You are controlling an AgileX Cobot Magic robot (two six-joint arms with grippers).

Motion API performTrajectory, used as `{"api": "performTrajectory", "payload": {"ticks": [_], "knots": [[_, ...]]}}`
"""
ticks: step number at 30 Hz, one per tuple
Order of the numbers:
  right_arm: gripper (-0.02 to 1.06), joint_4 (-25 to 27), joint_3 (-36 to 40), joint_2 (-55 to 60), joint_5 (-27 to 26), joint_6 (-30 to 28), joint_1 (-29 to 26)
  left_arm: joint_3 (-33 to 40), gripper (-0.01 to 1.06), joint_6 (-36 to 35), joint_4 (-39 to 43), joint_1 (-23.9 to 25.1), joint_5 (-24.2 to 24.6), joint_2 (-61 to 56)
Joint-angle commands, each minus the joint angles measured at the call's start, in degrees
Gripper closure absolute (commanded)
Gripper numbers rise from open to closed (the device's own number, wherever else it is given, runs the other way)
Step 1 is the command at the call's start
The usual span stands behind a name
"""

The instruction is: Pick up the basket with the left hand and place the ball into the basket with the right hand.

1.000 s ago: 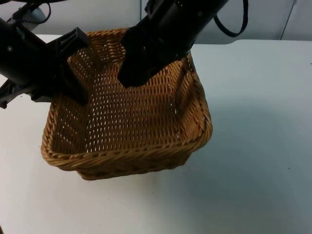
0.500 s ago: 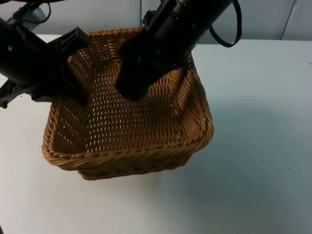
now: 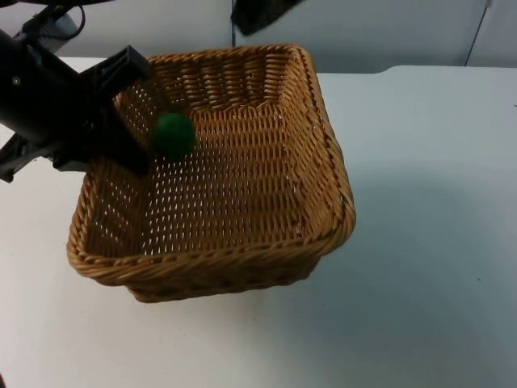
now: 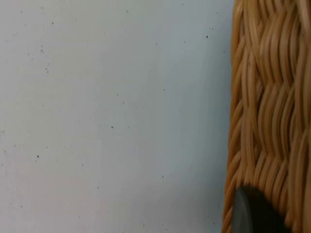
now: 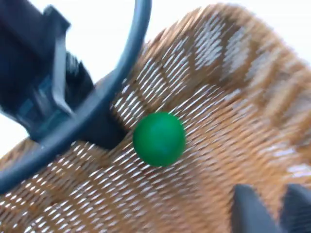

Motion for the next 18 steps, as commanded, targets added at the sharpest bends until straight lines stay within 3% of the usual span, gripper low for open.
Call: {"api": "performTrajectory", "payload": {"ticks": [1, 11, 18], "knots": [[1.05, -2.72, -1.66, -4.94, 1.73, 1.17, 0.16, 0.15, 1.05, -0.01, -1.49, -0.02, 1.19, -1.01], [1.05, -2.28, -2.22, -17.84, 4.45, 2.72, 0.16, 0.15, 1.05, 1.94, -1.49, -0.02, -2.23, -0.82], [1.05, -1.66, -2.22, -20.87, 9.55, 4.25, 0.16, 0.15, 1.05, 3.46, -1.49, -0.02, -8.25, 1.04]]}}
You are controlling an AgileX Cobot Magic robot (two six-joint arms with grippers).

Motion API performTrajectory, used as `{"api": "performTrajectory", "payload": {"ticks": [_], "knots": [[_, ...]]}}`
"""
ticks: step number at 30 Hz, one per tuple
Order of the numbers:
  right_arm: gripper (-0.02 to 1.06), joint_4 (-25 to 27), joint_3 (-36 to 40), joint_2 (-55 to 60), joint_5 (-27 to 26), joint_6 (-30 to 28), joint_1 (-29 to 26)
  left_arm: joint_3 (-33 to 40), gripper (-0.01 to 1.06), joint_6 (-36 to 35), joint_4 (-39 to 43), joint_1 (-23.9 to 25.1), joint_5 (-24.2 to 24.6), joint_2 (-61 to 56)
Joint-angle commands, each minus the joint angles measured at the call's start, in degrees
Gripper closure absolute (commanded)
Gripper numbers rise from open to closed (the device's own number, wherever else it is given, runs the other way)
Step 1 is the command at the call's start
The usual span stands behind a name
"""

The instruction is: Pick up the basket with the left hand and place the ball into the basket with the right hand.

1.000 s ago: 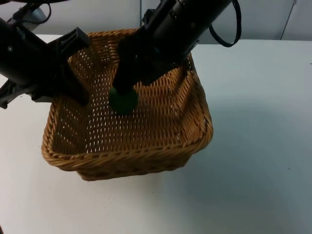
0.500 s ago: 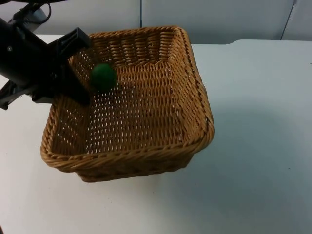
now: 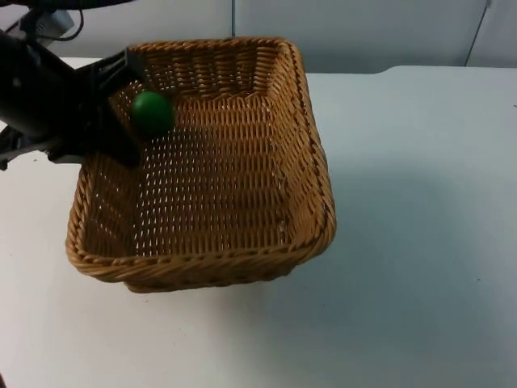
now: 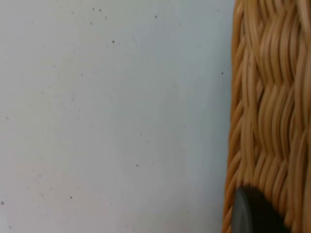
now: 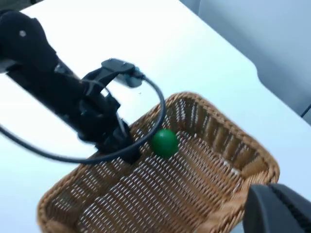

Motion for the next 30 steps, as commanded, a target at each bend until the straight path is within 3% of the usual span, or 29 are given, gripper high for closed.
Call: {"api": "performTrajectory", "payload": {"ticks": [1, 11, 18, 21, 26, 27, 29, 30], "knots": [[1.05, 0.58, -0.33, -0.53, 1.68, 0.36, 0.16, 0.15, 1.05, 0.25, -1.49, -0.02, -1.44, 0.51], [1.05, 1.67, -0.33, -0.75, 3.84, 1.2, 0.16, -0.24, 1.05, 3.07, -1.46, -0.02, -4.84, 6.97], [1.05, 2.87, -0.33, -0.75, 3.94, 1.2, 0.16, -4.66, 1.03, 3.07, -0.79, -0.02, -1.27, 11.39], [1.05, 2.87, -0.33, -0.75, 4.08, 1.2, 0.16, -5.45, 0.96, 3.07, -0.5, -0.02, -1.01, 11.62], [1.05, 2.87, -0.33, -0.75, 4.25, 1.2, 0.16, -6.63, 0.57, 2.47, 0.72, -0.02, -0.71, 11.77], [1.05, 2.87, -0.33, -0.75, 4.25, 1.2, 0.16, -6.63, 0.57, 2.47, 0.72, -0.02, -0.71, 11.77], [1.05, 2.87, -0.33, -0.75, 4.25, 1.2, 0.16, -6.63, 0.45, 2.47, 1.16, -0.02, -0.71, 11.77], [1.05, 2.87, -0.33, -0.75, 4.25, 1.2, 0.16, -6.63, 0.44, 2.47, 1.39, -0.02, -0.71, 11.77]]}}
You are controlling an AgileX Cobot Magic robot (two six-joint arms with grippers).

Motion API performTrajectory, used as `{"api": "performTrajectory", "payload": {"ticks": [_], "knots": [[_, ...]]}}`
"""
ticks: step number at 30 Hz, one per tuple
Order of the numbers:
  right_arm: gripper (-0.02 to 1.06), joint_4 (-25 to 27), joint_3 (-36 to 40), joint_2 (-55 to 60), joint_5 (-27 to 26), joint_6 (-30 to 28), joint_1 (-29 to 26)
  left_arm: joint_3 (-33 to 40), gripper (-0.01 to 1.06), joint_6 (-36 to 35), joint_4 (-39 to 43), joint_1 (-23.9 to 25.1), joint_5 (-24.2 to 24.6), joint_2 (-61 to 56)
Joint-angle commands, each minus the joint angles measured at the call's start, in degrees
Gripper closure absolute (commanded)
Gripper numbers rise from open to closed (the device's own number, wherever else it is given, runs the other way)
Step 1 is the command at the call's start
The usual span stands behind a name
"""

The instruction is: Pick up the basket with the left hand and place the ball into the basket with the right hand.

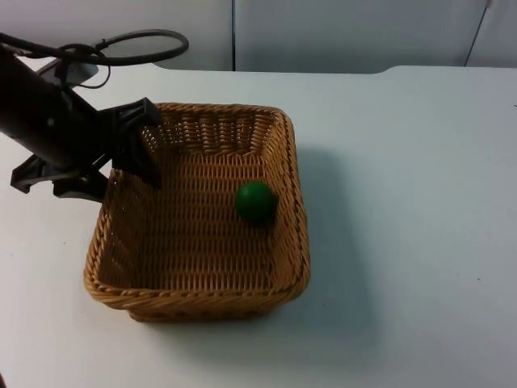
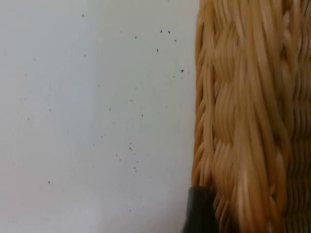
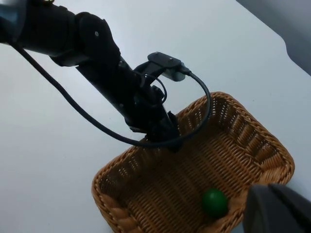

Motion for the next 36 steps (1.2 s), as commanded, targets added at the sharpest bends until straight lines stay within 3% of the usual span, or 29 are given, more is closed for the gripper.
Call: {"api": "performTrajectory", "payload": {"ticks": [1, 8, 19, 27, 30, 34, 35, 36], "knots": [[1.05, 0.47, -0.33, -0.54, 0.13, 0.1, 0.16, -0.32, 0.44, -0.36, 0.99, -0.02, 0.6, -0.28], [1.05, 0.47, -0.33, -0.54, 0.13, 0.1, 0.16, -0.42, 0.44, -0.36, 4.29, 0.87, -0.31, -0.28], [1.05, 0.47, -0.33, -0.54, -1.56, 0.48, 0.16, -0.42, 0.44, -0.25, 4.57, 5.17, 6.61, -0.39], [1.05, 0.49, -0.33, -0.54, -2.57, 0.48, 0.16, -0.42, 0.45, -0.25, 4.63, 5.17, 7.24, -5.68], [1.05, 0.49, -0.33, -0.54, -2.57, 0.48, 0.16, -0.42, 0.52, -0.25, 6.18, 5.17, 6.85, -8.36], [1.05, 0.49, -0.33, -0.54, -2.66, 1.77, 0.16, -0.28, 0.93, -0.64, 11.71, 5.17, 8.49, -14.32], [1.05, 0.49, -0.33, -0.54, -2.66, 1.77, 0.16, -0.28, 0.93, -0.64, 11.71, 5.17, 8.49, -14.32], [1.05, 0.38, -0.33, -0.54, -2.6, 2.06, 0.16, -0.21, 1.06, -0.64, 13.21, 5.17, 9.37, -16.01]]}}
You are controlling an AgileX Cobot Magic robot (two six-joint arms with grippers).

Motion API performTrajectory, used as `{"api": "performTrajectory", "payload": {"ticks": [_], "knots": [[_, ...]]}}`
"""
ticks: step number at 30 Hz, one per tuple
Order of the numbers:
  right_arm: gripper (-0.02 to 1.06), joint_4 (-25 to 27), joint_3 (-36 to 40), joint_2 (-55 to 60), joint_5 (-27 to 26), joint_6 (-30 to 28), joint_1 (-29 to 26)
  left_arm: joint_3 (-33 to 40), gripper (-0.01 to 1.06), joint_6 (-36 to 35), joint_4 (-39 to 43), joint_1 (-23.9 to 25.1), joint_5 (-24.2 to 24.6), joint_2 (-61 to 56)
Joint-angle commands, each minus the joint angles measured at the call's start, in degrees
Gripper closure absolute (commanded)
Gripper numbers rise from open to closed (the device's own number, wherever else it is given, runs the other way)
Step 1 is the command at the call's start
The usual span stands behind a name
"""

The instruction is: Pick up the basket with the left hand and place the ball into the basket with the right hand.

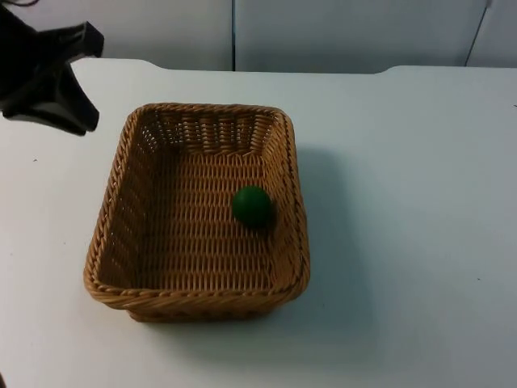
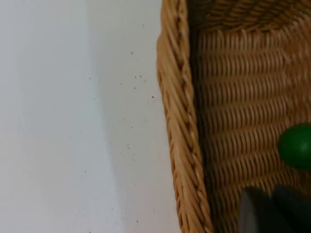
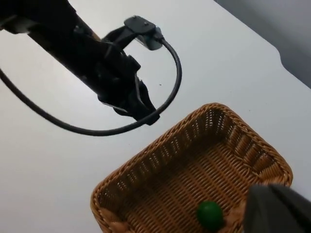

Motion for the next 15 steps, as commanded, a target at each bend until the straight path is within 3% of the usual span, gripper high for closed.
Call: {"api": "performTrajectory", "payload": {"ticks": [1, 4, 10, 13, 15], "knots": [[1.05, 0.12, -0.33, -0.54, -0.59, 0.56, 0.16, 0.03, 1.05, -0.74, 2.43, 0.2, 2.15, -3.01], [1.05, -0.02, -0.33, -0.54, -0.59, 0.56, 0.16, 1.18, 1.05, -1.74, 3.58, 0.2, 2.44, -6.65], [1.05, -4.6, -0.33, -0.67, 0.08, 3.75, 0.16, 13.26, 1.05, -4.82, 7.79, 0.2, -4.41, -21.75], [1.05, -6.09, -0.33, -1.29, -0.07, 4.5, 0.16, 22.07, 1.05, -10.67, 15.65, 0.2, -5.97, -33.27], [1.05, -6.15, -0.33, -1.71, -0.46, 4.9, 0.16, 23.95, 1.05, -14.15, 19.79, 0.2, -5.75, -36.75]]}}
